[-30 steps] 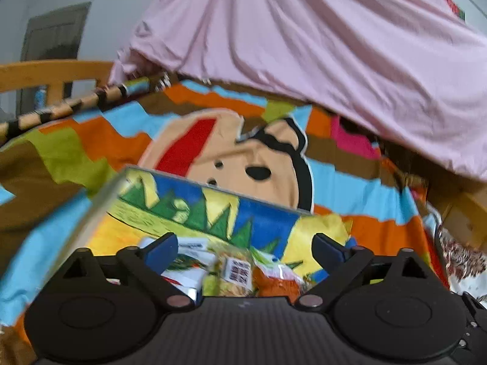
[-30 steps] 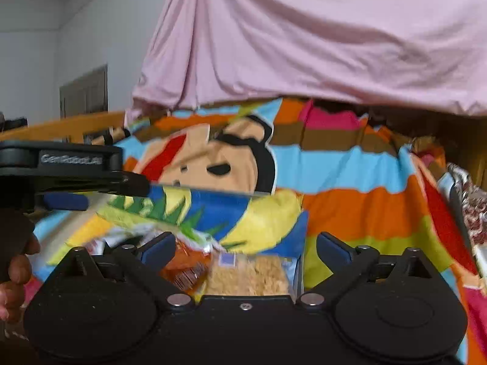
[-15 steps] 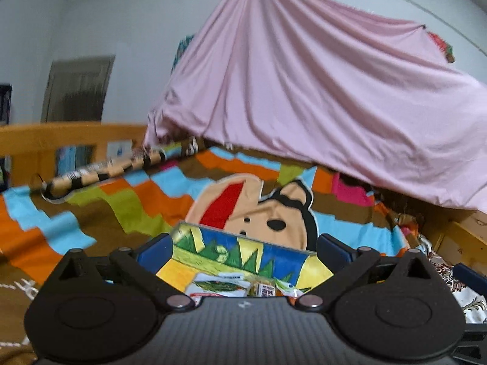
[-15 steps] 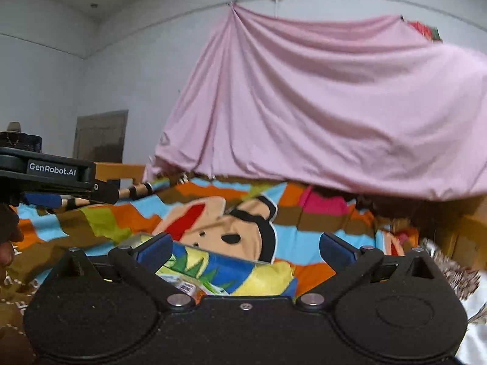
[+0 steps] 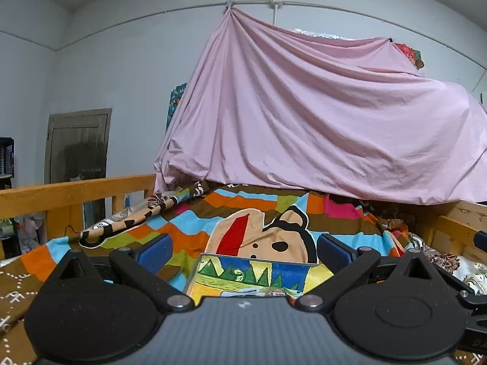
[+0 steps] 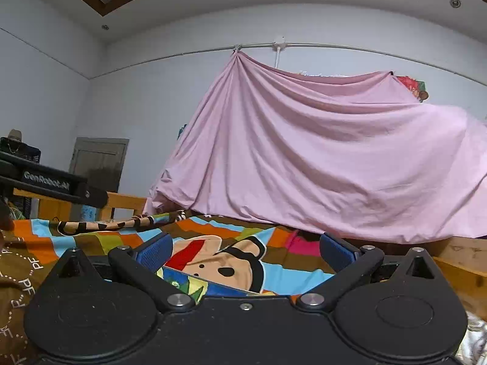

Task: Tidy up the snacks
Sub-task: 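Open both tools to release the snacks in the tray and withdraw, then move both tools toward the brown stick and gold packet beside the tray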

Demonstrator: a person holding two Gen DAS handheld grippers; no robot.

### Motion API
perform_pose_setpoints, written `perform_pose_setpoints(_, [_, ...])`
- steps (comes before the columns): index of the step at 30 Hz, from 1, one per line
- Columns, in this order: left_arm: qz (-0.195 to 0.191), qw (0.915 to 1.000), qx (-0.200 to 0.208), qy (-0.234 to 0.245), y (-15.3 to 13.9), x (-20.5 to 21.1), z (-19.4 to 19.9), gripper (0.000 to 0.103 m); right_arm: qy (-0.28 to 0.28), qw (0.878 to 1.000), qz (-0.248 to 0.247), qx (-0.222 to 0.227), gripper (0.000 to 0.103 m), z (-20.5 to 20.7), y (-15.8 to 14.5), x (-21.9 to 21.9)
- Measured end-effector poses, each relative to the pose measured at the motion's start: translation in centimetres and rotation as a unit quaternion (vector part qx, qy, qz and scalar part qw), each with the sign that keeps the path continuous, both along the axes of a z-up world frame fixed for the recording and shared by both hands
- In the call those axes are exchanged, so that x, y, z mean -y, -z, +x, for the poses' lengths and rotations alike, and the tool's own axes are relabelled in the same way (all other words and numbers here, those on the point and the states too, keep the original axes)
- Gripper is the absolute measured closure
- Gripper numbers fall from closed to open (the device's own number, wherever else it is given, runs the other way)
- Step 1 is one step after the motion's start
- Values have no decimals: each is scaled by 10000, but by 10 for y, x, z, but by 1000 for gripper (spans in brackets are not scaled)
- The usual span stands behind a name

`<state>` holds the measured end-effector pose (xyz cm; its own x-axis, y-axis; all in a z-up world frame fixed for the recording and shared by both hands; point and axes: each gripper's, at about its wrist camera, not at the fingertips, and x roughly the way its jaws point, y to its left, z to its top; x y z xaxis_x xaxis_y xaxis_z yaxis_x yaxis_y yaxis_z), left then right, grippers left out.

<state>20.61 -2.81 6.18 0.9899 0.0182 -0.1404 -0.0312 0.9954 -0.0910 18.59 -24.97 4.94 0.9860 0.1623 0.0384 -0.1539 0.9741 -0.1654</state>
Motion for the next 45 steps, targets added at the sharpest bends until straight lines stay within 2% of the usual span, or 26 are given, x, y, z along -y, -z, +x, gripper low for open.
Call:
perform_pose_setpoints(7, [108, 9999, -49, 106, 8, -7, -38, 0, 105, 9994, 203, -244, 1, -38, -5, 2])
perform_pose_setpoints(12, [229, 9985, -416, 270, 31, -6, -62, 0, 341, 9967, 361, -644, 1, -61, 1, -1])
perform_pose_setpoints(19, [301, 9950, -837, 445, 60, -6, -85, 0, 491, 9932, 241, -1030, 1, -82, 14, -15])
perform_pose_setpoints(26, [265, 9908, -1244, 458, 83, -5, -90, 0, 585, 9861, -112, -1549, 1, -77, 29, -29])
perform_pose_setpoints(38, [228, 9859, -1629, 301, 102, -10, -83, 0, 757, 9688, -21, -2361, 1, -53, 46, -26])
perform_pose_setpoints(45, [114, 9785, -1954, 651, 108, -16, -60, 0, 305, 9540, 163, -2979, 1, -30, 52, -26])
